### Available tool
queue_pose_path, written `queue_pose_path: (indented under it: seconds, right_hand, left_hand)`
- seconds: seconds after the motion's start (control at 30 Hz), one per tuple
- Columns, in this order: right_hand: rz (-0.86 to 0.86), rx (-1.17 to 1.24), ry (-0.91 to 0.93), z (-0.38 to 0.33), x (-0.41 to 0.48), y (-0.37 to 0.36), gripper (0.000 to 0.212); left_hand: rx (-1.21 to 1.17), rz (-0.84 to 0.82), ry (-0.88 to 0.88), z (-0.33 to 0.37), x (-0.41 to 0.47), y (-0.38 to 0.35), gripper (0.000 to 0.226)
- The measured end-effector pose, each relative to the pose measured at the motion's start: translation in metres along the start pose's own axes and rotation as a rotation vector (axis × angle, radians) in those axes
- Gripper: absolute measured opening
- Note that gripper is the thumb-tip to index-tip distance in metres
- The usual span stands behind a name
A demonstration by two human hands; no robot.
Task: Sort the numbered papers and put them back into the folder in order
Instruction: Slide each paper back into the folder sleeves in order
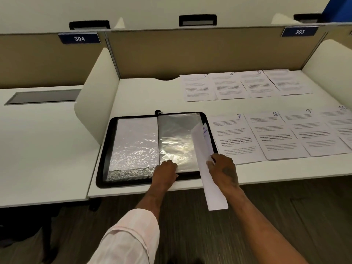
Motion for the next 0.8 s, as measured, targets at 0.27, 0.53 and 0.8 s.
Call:
queue_pose_path:
  seconds: [0.27,0.53,0.8]
  right_hand:
    - [0.101,-0.017,-0.028,-0.009,0.007,0.004,0.028]
    - [0.14,-0.032,-0.033,-0.019,0.012,0.004,0.028]
    - [0.153,-0.01,-0.045,-0.022,0.01,0.0,0.03]
  left_hand:
    - [-0.049,0.053,-0.015,-0.01,0.007,0.005,0.023]
    - [-0.464,0.079,0.15,-0.032,0.022,0.01,0.022]
    - [-0.47,-0.002,0.082,-0.029,0.023,0.005,0.017]
Point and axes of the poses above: each hand's wrist, its own x-axis towards the middle knuckle, its own y-axis out of the back of the hand, z = x × y, the point moved 2 cm from there along x, towards the middle knuckle, and after that the axes turned 2 degrees about -y, right-handed, at the moved point
